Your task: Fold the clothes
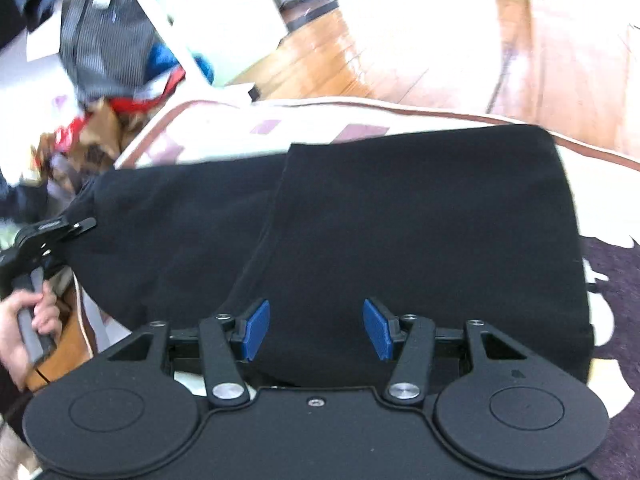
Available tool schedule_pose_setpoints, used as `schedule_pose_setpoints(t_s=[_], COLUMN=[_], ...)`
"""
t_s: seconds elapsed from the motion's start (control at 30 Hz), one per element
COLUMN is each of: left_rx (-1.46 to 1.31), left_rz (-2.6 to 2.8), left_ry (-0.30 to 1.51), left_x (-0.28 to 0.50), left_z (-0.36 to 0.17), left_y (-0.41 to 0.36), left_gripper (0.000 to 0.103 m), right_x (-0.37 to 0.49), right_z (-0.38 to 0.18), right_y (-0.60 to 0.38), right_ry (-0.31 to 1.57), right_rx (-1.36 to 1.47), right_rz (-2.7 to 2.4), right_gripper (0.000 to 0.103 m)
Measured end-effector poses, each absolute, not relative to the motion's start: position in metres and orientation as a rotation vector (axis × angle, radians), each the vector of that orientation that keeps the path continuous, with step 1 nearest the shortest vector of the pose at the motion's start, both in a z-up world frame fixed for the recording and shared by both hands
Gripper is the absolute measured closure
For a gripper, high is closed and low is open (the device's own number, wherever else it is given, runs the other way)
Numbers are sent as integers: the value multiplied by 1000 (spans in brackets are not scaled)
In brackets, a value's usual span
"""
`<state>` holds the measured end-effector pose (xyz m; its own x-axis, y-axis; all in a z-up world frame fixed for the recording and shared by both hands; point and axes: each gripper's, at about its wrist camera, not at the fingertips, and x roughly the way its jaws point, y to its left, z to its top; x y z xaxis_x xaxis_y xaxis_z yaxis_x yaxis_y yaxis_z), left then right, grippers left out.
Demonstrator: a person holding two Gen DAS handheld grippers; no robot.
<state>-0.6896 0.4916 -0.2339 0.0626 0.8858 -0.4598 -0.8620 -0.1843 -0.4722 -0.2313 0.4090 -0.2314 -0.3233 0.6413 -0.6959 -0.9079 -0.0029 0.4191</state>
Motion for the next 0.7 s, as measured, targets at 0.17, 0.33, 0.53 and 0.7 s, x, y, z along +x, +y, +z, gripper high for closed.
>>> schedule_pose_setpoints(t_s=[0.17,0.33,0.53,0.7], left_rx=[-558,-359,-284,-410], left_rz=[1444,1263,1002,676], left_ry=[6,150,258,752], left_x=[-626,-551,-460,-341], left_z=[-171,-140,-130,-200], left_y=[478,459,445,462], left_gripper=[87,87,87,73], right_x=[-197,-170,-150,-136], right_z=[-224,-222,-227,-238], right_y=[398,387,381,371], right_ry=[1003,1008,1053,1063], right_rx=[-286,-225,-133,-172], right_rz=[1555,1501,1459,1389], right_gripper=[45,45,45,45])
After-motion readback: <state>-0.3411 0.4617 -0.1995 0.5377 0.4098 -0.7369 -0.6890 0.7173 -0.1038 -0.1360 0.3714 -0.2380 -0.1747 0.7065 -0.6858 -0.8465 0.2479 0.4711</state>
